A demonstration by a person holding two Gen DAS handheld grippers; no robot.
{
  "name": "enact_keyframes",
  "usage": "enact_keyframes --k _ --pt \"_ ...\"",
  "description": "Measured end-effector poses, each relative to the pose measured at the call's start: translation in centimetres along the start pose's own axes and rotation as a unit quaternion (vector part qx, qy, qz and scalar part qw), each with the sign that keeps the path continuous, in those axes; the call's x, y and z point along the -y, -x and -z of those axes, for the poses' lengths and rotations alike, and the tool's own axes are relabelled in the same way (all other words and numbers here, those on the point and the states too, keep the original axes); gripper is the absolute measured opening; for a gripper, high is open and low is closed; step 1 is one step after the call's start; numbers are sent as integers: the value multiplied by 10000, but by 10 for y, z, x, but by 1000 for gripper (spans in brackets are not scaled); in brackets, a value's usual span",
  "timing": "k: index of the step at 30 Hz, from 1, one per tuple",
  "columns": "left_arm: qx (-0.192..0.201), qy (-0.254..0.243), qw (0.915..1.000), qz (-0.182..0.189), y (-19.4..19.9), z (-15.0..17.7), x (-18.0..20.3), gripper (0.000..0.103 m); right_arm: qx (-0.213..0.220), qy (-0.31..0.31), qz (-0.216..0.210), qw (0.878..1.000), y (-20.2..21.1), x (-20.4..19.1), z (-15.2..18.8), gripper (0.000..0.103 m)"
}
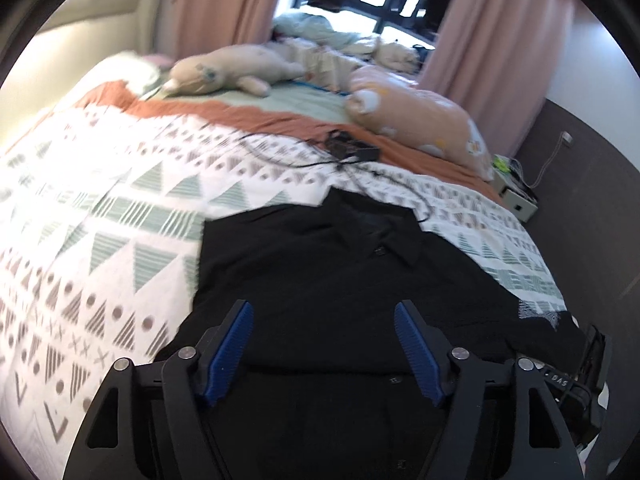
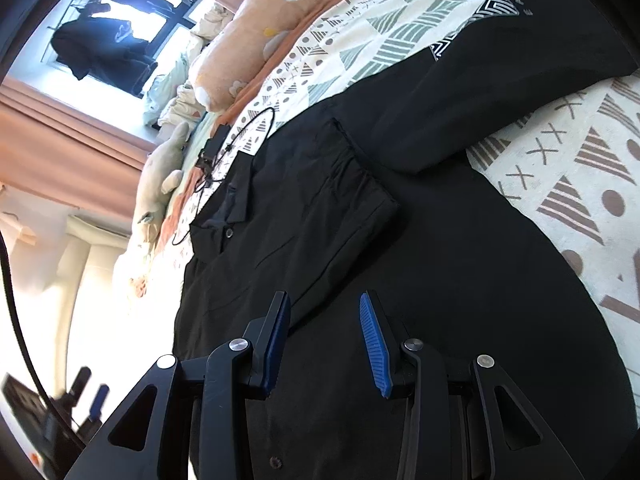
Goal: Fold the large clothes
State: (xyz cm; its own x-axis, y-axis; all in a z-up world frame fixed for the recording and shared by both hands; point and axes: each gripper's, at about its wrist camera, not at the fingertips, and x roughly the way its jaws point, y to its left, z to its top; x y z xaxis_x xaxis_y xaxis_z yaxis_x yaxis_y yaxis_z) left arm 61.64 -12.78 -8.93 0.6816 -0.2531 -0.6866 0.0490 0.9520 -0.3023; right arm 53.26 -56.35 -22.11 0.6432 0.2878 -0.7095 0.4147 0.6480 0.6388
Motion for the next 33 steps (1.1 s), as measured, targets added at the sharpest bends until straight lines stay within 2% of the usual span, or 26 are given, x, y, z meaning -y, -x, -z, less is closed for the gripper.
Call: enact_keyframes --k 4,6,7,8,11,13,20,23,25,27,28,29,30,33 --pt "-229 395 9987 -233 -12 9 -45 66 36 -21 25 10000 -14 4 -5 37" --pt "-325 545 9976 -285 -17 8 -64 55 74 -58 25 10000 -23 5 -7 37" --pt "-344 612 9970 -329 -19 8 -74 54 82 -74 42 9999 -28 6 -8 37" --pt "-346 662 9964 -391 -19 11 -85 54 78 -88 80 9999 -34 6 -8 34" --pt "-372 899 9937 -557 -20 18 -111 54 29 -126 -88 9999 -53 8 -10 15" --pt "-456 1066 9918 -545 -24 21 -123 54 35 -87 -152 9998 -60 9 -10 11" --pt "-566 1175 9897 -589 -29 26 -133 54 93 -44 -415 9991 -71 2 -22 8" --pt "-636 1137 9895 -629 -34 27 -130 54 52 67 -378 9992 -78 -6 -28 8" --pt "-613 1116 9897 -653 -34 26 -129 54 -46 172 -186 9997 -78 -10 -30 8" --pt "-636 1082 9896 -702 -34 24 -126 54 -78 143 -135 9998 -73 -11 -27 13" --pt "-660 1079 9894 -707 -34 23 -125 55 -128 120 -120 9998 -71 -10 -27 21" --pt "-682 1089 9893 -686 -35 24 -124 57 -207 69 -218 9995 -67 -9 -26 35" --pt "-697 1100 9894 -642 -35 24 -122 59 -214 39 -297 9993 -62 -8 -26 43" --pt "-684 1028 9907 -565 -32 24 -114 69 52 150 -68 9999 -34 -6 -28 50"
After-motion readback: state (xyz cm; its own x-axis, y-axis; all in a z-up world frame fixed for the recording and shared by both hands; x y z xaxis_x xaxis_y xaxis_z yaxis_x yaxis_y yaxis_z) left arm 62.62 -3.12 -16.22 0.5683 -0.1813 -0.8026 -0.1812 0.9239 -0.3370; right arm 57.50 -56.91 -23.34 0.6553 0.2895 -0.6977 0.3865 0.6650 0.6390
